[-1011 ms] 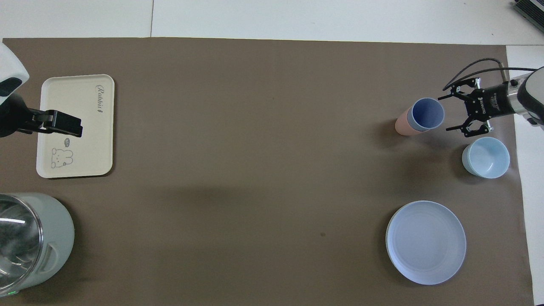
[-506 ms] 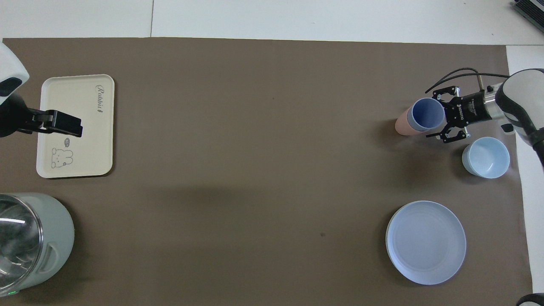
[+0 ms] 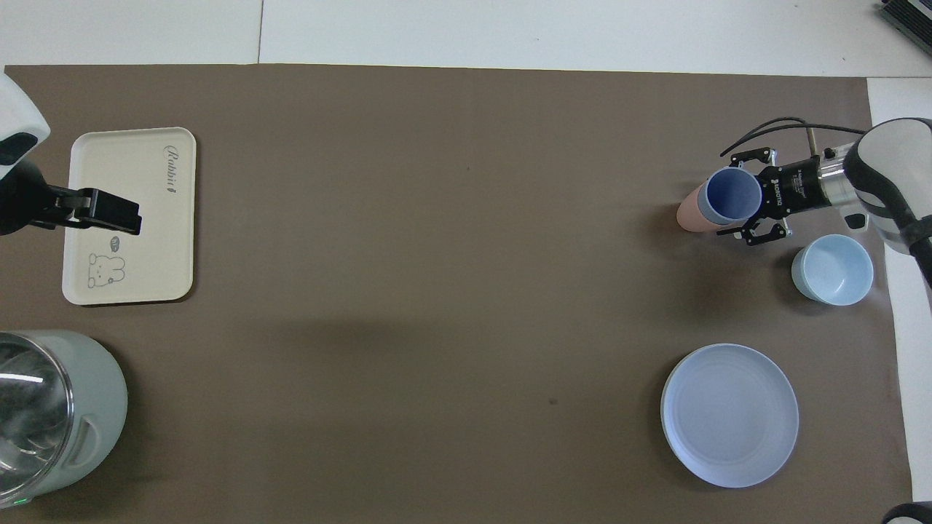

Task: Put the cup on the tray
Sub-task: 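Close the right gripper around the blue-and-pink cup, then lift the cup with the right gripper and carry it toward the left gripper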

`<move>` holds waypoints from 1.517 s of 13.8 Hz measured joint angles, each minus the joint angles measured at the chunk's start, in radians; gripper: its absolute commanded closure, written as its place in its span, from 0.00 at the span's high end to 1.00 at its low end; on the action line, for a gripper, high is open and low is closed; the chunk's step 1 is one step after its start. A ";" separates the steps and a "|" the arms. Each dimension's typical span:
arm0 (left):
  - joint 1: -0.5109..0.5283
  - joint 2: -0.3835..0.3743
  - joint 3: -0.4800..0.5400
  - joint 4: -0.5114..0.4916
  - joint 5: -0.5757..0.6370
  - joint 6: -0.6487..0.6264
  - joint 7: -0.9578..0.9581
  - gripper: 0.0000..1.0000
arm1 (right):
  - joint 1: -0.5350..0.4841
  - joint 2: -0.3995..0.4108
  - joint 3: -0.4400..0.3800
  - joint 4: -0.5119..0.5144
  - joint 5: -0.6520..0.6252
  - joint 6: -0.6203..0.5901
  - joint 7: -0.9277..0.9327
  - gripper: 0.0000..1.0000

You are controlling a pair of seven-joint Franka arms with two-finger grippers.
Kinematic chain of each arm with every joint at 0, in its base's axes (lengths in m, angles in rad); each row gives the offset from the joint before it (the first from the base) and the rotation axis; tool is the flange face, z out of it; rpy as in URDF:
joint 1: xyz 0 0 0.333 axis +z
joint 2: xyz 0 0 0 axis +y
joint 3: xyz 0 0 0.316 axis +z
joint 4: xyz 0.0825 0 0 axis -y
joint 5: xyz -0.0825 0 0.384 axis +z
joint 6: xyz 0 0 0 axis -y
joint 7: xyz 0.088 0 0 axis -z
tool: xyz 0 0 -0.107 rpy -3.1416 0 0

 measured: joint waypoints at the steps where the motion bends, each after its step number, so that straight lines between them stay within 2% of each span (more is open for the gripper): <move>1: 0.000 0.000 0.000 0.000 0.000 0.000 0.000 1.00 | 0.000 0.000 0.000 -0.001 0.009 -0.009 0.000 0.96; 2: 0.000 0.000 0.000 0.000 0.000 0.000 0.000 1.00 | 0.000 0.000 0.000 -0.003 0.019 -0.018 0.000 0.94; 3: 0.000 0.000 0.000 0.000 0.000 0.000 0.000 1.00 | 0.001 0.000 0.001 -0.005 0.031 -0.030 0.000 0.77; 4: 0.000 0.000 0.000 0.000 0.000 0.000 0.000 1.00 | 0.001 -0.002 0.001 -0.006 0.036 -0.049 -0.001 0.30; 5: 0.000 0.000 0.000 0.000 0.000 0.000 0.000 1.00 | 0.003 -0.005 0.002 -0.006 0.039 -0.069 -0.006 0.00; 9: 0.000 0.000 0.000 0.000 0.000 0.000 0.000 1.00 | 0.052 -0.044 0.015 -0.009 0.042 -0.120 -0.014 0.00; 12: 0.000 0.000 0.000 0.000 0.000 0.000 0.000 1.00 | 0.153 -0.104 0.017 -0.021 0.045 -0.120 0.008 0.00; 14: 0.000 0.000 0.000 0.000 0.000 0.000 0.000 1.00 | 0.228 -0.144 0.018 -0.027 0.045 -0.111 0.085 0.00; 21: 0.000 0.000 0.000 0.000 0.000 0.000 0.000 1.00 | 0.465 -0.216 0.019 -0.032 0.046 0.080 0.426 0.00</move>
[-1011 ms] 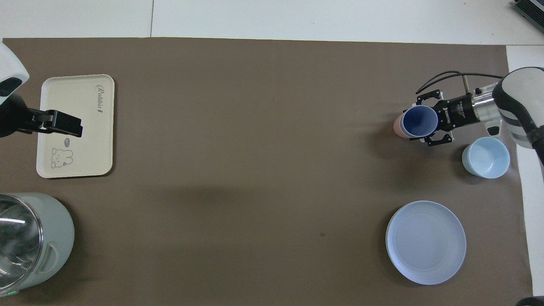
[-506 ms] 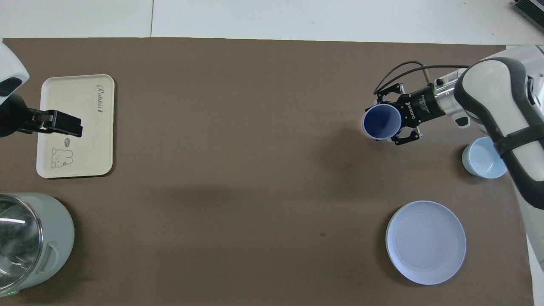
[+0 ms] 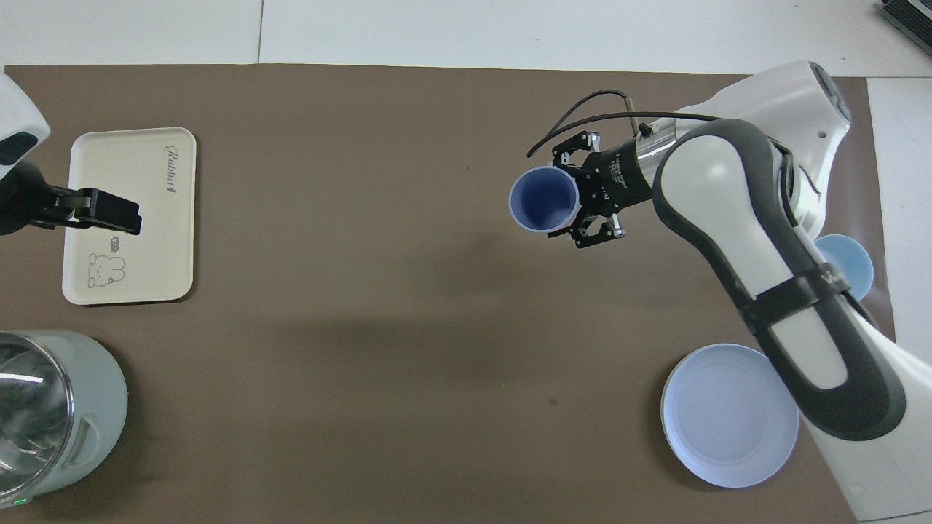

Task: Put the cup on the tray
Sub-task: 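Lift the cup with the right gripper and carry it toward the left gripper, then grasp the cup with the left gripper from the right gripper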

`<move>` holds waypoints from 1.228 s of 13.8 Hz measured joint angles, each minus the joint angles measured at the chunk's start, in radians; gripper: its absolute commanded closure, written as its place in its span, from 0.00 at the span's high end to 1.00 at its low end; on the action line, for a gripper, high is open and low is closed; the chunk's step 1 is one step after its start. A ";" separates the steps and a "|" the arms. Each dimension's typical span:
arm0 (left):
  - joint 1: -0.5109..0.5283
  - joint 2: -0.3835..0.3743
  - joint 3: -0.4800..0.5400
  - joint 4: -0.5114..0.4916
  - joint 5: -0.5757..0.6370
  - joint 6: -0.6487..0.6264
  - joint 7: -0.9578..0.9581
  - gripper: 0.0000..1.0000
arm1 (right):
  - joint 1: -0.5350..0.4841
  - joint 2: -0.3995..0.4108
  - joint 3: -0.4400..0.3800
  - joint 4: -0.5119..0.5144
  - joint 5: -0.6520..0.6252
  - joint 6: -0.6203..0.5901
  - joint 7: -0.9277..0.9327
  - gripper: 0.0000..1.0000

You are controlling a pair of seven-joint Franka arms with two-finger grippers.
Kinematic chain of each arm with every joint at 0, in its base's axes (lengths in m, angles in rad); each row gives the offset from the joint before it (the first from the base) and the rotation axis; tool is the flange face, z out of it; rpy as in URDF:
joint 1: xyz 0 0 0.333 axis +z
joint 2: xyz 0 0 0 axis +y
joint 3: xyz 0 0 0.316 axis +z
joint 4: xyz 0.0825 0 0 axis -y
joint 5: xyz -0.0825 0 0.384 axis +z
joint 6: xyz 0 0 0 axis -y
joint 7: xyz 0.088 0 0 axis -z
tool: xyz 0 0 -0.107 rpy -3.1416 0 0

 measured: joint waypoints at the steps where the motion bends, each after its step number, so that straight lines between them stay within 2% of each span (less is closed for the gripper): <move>1: 0.000 0.000 0.000 0.000 0.000 0.000 0.000 1.00 | 0.030 -0.003 0.000 0.000 0.000 0.036 0.047 0.00; 5: -0.002 -0.002 -0.014 0.000 -0.025 0.004 -0.016 1.00 | 0.129 -0.004 0.000 -0.003 0.022 0.182 0.193 0.00; 9: -0.032 -0.005 -0.048 -0.001 -0.200 0.042 -0.269 1.00 | 0.223 -0.004 0.000 -0.010 0.026 0.328 0.336 0.00; 11: -0.104 -0.010 -0.057 -0.033 -0.229 0.177 -0.420 1.00 | 0.241 -0.004 0.000 -0.010 0.026 0.343 0.362 0.00; 15: -0.271 -0.044 -0.065 -0.224 -0.250 0.599 -0.708 0.91 | 0.242 -0.004 -0.004 -0.010 0.026 0.343 0.366 0.00; 17: -0.301 -0.048 -0.065 -0.277 -0.261 0.680 -0.742 0.88 | 0.242 -0.004 -0.005 -0.011 0.026 0.346 0.366 0.00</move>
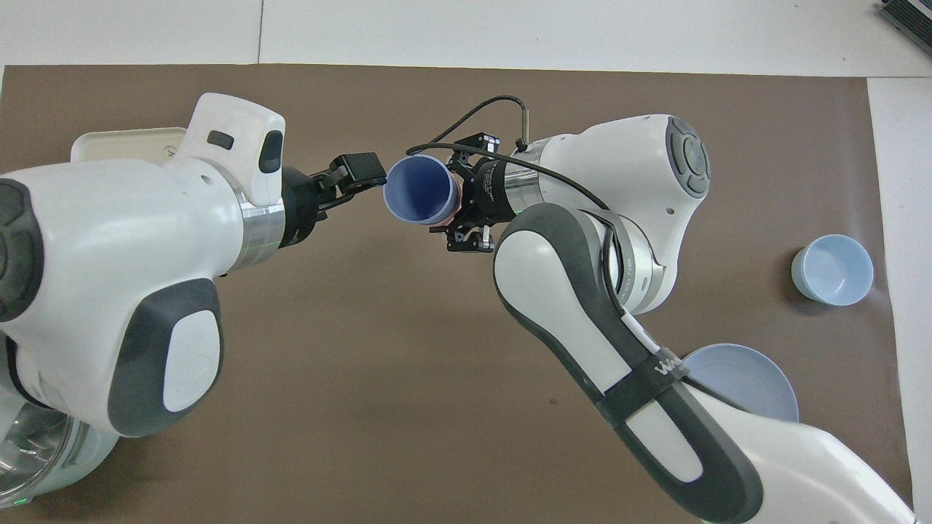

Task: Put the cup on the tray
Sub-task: 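Grasp the cup with the left gripper from the right gripper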

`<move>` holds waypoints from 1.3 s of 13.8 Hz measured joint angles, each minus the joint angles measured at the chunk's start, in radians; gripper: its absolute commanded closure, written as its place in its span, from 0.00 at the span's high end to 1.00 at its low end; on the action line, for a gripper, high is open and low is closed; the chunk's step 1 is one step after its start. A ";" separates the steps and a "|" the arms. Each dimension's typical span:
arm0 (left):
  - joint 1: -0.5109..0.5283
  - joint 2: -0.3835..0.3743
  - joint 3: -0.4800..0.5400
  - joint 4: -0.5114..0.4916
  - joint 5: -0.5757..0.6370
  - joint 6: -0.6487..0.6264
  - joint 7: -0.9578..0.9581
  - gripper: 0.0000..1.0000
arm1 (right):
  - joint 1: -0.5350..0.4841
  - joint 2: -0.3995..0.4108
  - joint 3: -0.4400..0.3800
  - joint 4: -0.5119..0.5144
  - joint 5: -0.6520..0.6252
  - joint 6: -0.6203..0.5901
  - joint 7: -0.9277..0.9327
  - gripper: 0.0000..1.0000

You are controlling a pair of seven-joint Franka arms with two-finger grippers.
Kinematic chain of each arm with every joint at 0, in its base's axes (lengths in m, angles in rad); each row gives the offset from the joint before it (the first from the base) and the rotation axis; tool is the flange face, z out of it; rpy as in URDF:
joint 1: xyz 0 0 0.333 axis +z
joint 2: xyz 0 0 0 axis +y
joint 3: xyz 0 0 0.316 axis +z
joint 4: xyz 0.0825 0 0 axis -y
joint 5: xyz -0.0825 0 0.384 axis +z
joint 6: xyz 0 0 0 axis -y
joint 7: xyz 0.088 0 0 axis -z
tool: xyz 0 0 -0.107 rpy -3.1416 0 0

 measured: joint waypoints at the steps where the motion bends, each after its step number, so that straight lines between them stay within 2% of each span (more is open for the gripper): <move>1: -0.003 0.001 0.001 -0.013 -0.007 0.018 -0.004 0.83 | 0.000 0.000 0.000 0.000 0.000 0.000 0.000 0.00; 7: -0.055 0.047 0.002 -0.032 -0.014 0.119 -0.055 0.67 | 0.000 0.000 0.000 -0.004 0.000 0.014 0.000 0.00; 9: -0.066 0.069 0.003 -0.033 -0.014 0.153 -0.062 0.32 | 0.000 0.000 0.000 -0.005 0.000 0.015 0.000 0.00; 10: -0.068 0.076 0.003 -0.033 -0.014 0.161 -0.062 0.09 | 0.000 0.000 0.000 -0.006 0.000 0.015 0.000 0.00; 11: -0.068 0.079 0.003 -0.033 -0.014 0.166 -0.063 0.00 | 0.000 0.000 0.000 -0.006 0.000 0.015 0.000 0.00; 15: -0.068 0.078 0.008 -0.031 -0.014 0.162 -0.062 0.00 | 0.000 0.000 -0.003 -0.006 0.000 0.023 0.000 0.00; 18: -0.067 0.071 0.013 -0.002 -0.015 0.110 -0.063 0.00 | -0.001 0.000 -0.006 -0.006 0.000 0.033 0.000 0.00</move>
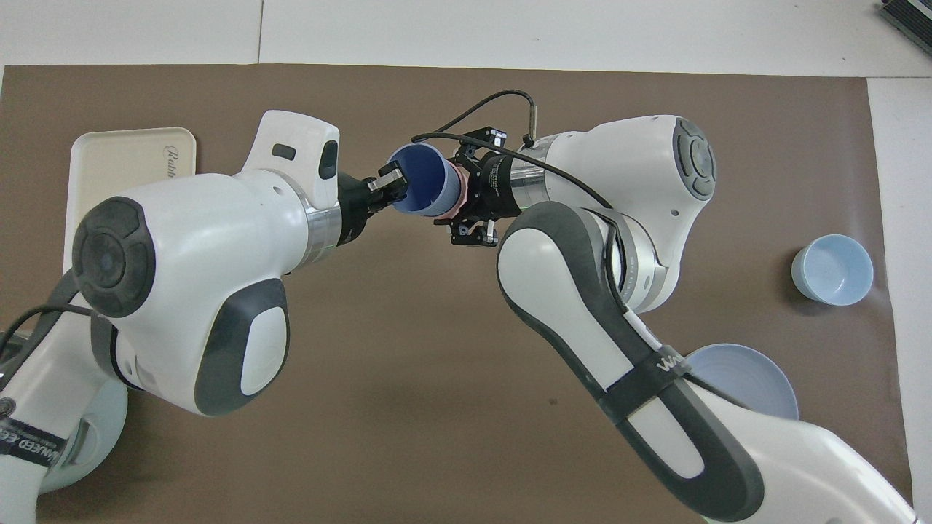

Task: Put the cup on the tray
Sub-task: 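Grasp the cup with the left gripper from the right gripper, then carry the cup to the tray with the left gripper while the right gripper withdraws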

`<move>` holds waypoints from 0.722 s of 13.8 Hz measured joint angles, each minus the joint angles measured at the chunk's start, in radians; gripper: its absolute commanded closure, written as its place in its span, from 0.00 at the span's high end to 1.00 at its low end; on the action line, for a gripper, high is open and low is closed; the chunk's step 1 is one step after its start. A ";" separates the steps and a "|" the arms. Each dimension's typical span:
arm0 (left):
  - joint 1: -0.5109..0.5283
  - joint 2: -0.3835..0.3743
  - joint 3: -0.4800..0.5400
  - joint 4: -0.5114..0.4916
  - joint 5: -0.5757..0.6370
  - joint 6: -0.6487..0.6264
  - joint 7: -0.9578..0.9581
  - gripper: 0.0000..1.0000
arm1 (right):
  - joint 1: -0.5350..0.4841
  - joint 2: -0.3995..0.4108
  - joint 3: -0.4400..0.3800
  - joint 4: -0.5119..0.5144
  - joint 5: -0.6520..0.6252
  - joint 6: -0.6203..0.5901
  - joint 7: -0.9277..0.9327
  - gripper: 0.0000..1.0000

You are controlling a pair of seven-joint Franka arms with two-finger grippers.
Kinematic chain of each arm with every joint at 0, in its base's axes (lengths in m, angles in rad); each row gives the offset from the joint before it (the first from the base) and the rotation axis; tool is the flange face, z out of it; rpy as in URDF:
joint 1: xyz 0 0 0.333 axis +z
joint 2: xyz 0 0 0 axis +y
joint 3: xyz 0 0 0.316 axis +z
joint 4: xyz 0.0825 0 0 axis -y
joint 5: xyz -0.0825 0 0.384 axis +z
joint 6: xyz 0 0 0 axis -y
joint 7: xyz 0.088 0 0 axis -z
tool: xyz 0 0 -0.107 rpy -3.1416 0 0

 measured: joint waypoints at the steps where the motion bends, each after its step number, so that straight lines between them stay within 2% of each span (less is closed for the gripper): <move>1: 0.001 -0.006 0.006 0.028 0.000 -0.045 0.000 0.00 | 0.001 0.000 0.001 0.000 0.000 0.000 0.000 0.00; 6: 0.061 -0.083 0.034 0.229 0.000 -0.401 0.002 0.00 | -0.013 -0.001 -0.007 0.000 0.000 0.001 0.000 0.00; 8: 0.127 -0.097 0.038 0.263 0.001 -0.482 0.054 0.00 | -0.057 -0.001 -0.011 -0.002 0.004 -0.001 0.000 0.00; 10: 0.208 -0.096 0.042 0.260 0.001 -0.508 0.166 0.00 | -0.124 -0.001 -0.012 -0.010 0.038 -0.022 -0.010 0.00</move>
